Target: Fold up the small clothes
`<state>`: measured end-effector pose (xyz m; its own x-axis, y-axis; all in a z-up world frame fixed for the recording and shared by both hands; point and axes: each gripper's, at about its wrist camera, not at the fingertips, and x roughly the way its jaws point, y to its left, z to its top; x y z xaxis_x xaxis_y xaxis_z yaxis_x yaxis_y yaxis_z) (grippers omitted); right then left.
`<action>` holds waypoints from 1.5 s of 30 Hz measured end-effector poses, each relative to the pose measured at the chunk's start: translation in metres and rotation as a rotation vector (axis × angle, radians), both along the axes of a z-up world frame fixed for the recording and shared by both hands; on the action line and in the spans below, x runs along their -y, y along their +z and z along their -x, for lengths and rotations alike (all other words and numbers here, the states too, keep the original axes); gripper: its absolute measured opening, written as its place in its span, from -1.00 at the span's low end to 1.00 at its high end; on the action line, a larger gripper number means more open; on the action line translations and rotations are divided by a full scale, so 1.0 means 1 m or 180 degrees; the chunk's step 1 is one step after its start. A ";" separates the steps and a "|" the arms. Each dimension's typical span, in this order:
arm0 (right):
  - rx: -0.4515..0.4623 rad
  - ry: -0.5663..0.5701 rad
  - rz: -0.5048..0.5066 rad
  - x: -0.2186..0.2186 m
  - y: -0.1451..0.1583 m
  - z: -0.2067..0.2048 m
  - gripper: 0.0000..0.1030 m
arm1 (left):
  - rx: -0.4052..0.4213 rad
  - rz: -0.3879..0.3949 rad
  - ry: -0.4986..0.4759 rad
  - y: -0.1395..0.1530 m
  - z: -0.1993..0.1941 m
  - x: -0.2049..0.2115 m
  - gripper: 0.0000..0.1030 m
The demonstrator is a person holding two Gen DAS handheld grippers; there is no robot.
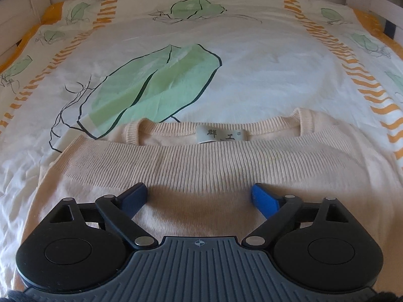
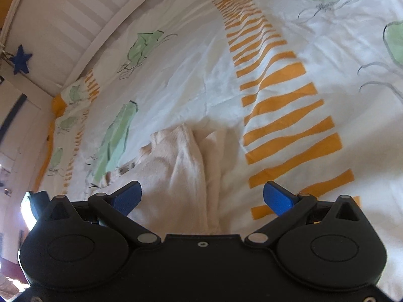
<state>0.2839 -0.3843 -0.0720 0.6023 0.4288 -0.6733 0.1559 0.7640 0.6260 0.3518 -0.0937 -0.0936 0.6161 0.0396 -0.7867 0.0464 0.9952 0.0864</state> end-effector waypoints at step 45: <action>0.0090 0.0805 -0.0910 -0.042 -0.055 -0.024 1.00 | -0.0155 0.0138 0.0022 -0.008 -0.009 -0.008 1.00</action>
